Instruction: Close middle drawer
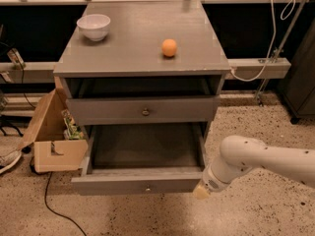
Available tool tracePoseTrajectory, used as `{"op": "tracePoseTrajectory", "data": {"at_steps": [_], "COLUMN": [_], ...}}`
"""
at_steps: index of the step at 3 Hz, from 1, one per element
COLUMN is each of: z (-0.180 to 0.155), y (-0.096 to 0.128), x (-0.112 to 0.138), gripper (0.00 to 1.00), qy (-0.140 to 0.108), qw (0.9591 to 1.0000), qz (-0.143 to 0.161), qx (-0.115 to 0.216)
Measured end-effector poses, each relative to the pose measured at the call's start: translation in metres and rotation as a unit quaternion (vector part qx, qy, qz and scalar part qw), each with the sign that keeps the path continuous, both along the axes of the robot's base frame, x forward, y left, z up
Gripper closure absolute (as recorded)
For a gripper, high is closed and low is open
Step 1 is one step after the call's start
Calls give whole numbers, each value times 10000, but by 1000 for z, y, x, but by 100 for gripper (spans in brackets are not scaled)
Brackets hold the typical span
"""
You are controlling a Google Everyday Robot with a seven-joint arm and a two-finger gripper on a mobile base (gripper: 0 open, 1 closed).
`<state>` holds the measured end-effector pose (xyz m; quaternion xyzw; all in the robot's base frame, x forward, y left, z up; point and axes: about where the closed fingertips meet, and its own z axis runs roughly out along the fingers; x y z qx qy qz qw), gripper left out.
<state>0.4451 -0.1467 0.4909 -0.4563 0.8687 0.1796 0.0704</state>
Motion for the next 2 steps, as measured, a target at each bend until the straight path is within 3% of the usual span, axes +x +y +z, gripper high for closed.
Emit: {"op": "tracePoseTrajectory", "data": {"at_steps": [1, 2], "z": [-40, -70], "y": [-12, -13], "x": [19, 43], "gripper": [96, 100], "qy": [-262, -792], "qw": [9996, 9961], "qz": [63, 386], "qx": [-112, -21]}}
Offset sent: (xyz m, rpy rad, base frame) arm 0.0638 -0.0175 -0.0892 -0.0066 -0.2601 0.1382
